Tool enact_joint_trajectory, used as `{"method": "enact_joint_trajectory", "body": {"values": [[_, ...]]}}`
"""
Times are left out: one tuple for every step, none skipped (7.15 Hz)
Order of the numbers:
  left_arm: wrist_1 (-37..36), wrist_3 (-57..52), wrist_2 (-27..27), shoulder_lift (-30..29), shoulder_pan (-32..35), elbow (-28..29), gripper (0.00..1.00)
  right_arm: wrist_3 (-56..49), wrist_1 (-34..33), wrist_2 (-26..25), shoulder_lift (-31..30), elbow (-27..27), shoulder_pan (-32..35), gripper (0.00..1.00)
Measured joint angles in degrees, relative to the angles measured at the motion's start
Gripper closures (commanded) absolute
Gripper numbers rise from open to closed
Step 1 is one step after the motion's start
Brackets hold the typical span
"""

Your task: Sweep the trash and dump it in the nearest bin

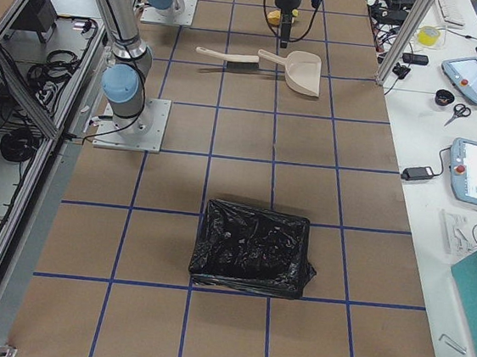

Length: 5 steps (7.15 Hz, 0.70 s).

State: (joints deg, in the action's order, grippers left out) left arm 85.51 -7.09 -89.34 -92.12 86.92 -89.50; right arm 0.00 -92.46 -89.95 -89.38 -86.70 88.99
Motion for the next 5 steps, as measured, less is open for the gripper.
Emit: {"method": "enact_joint_trajectory", "body": {"values": [[0.0, 0.0, 0.1, 0.0, 0.0, 0.0, 0.0, -0.1, 0.3, -0.5, 0.0, 0.0, 0.0, 0.0], [0.0, -0.1, 0.1, 0.0, 0.0, 0.0, 0.0, -0.2, 0.3, -0.7, 0.0, 0.0, 0.0, 0.0], [0.0, -0.1, 0.1, 0.1, 0.0, -0.1, 0.0, -0.2, 0.1, -0.8, 0.2, -0.1, 0.0, 0.0], [0.1, -0.2, 0.2, 0.3, 0.0, -0.1, 0.0, -0.3, -0.1, -0.8, 0.3, -0.1, 0.0, 0.0], [0.2, -0.1, 0.2, 0.5, 0.0, -0.3, 0.0, -0.3, -0.2, -0.8, 0.4, -0.1, 0.0, 0.0]]}}
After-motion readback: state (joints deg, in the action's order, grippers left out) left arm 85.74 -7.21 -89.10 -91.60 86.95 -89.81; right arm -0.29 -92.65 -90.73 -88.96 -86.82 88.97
